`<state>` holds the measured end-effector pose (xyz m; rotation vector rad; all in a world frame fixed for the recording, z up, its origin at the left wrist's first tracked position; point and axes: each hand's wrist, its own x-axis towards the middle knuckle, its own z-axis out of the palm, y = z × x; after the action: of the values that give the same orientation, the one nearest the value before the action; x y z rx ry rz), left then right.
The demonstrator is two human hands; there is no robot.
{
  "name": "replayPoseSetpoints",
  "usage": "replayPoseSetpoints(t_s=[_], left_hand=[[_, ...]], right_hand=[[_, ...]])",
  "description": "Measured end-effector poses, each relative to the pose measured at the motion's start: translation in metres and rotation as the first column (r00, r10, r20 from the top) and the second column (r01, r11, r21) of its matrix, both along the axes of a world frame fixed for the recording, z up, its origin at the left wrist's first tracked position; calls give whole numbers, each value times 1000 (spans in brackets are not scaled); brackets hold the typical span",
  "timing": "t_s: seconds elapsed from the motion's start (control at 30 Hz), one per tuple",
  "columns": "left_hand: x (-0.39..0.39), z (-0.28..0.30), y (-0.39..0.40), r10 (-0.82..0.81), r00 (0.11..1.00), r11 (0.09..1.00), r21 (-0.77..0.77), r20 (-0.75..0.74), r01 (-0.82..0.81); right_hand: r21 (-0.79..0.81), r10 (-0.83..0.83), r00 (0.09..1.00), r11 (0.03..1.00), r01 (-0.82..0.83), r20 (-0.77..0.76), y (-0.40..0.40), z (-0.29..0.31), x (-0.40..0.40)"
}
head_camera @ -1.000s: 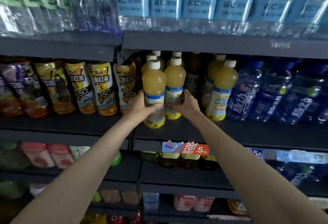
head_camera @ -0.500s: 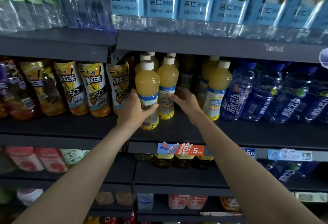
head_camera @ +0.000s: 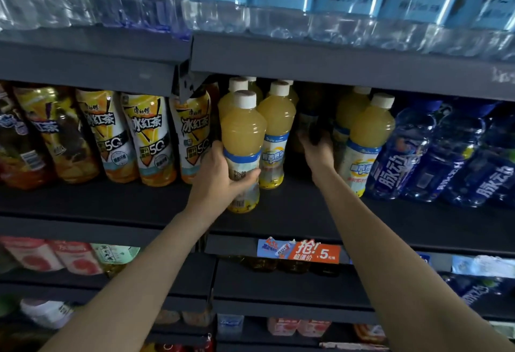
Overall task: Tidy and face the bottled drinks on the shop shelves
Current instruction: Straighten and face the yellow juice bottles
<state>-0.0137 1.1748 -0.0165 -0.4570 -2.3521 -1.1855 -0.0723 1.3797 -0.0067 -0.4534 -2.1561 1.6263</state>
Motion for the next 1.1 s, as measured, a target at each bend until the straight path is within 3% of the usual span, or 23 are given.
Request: replayPoseSetpoints(t_s=[0.07, 0.23, 0.4, 0.53, 0.67, 0.73, 0.83, 0.93, 1.03, 1.1], left_hand=[[-2, -1, 0, -11, 1000, 1000, 25, 1, 11], [-4, -4, -1, -30, 999, 998, 46, -21, 31], [-4, -5, -1, -39, 999, 998, 54, 2, 39], [2, -3, -1, -41, 999, 998, 58, 20, 40], [13, 0, 5, 51, 998, 998, 40, 41, -52], [25, 1, 7, 104, 994, 994, 18, 37, -105], [57, 2, 5, 176, 978, 982, 96, -112, -166], [84, 3, 5, 29, 984, 997, 71, -176, -17], [99, 12, 10, -240, 968, 961, 163, 77, 225], [109, 25, 13, -361, 865, 910, 335, 350, 244]], right_hand=[[116, -86, 996, 990, 82, 34, 0, -2, -23], [231, -181, 972, 962, 144, 148, -1, -8, -63], [339, -284, 943, 916, 215, 171, -13, -5, -43], [301, -214, 972, 937, 176, 98, -25, -9, 16], [364, -128, 989, 927, 94, 70, -28, -10, 74], [311, -65, 995, 950, 39, 74, -28, -4, 93], [225, 6, 1000, 974, -3, -12, -26, 18, 114], [256, 42, 995, 967, -18, -88, -25, 33, 133], [151, 133, 985, 982, -116, -111, -24, 38, 159], [-11, 230, 961, 972, -235, -155, -28, 45, 177]])
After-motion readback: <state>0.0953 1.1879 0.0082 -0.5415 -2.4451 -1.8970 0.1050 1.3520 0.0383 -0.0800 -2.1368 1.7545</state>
